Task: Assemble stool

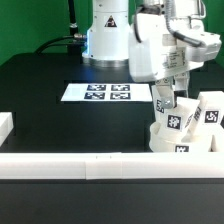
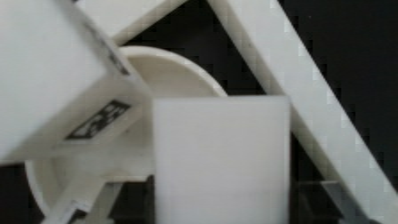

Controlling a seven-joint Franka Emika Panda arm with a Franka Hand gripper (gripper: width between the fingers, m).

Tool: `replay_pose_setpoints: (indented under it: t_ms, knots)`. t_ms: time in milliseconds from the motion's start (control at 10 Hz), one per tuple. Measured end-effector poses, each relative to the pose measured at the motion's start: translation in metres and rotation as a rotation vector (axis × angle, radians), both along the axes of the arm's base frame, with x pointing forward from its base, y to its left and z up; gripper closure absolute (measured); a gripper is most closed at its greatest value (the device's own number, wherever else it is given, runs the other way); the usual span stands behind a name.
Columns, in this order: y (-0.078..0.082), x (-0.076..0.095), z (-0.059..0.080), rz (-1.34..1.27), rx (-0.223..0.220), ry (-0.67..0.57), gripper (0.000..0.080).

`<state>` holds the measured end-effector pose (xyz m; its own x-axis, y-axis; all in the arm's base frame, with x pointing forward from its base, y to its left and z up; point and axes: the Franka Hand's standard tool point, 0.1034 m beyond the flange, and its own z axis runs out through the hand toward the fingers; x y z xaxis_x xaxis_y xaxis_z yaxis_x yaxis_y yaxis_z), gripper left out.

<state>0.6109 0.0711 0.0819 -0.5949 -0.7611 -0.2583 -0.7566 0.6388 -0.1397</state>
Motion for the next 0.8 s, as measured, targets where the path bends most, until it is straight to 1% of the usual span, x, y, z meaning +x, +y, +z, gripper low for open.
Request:
replay_pose_setpoints:
  t_ms: [100, 200, 500, 600, 800]
  knots:
    - [-0.0005, -0.0017, -0.0002, -0.14, 0.03, -0.026, 0.0461]
    - [0.0035, -0.002, 0.0001, -0.13, 0.024, -0.028, 0.0461]
    - [0.0064, -0.0046, -0.0007, -0.22, 0.071, -0.026, 0.0461]
    - [0.0068, -0.0049, -0.0007, -0.22, 0.072, -0.028, 0.0461]
    - [0.009, -0.0072, -0.0009, -0.286, 0.099, -0.037, 0.0461]
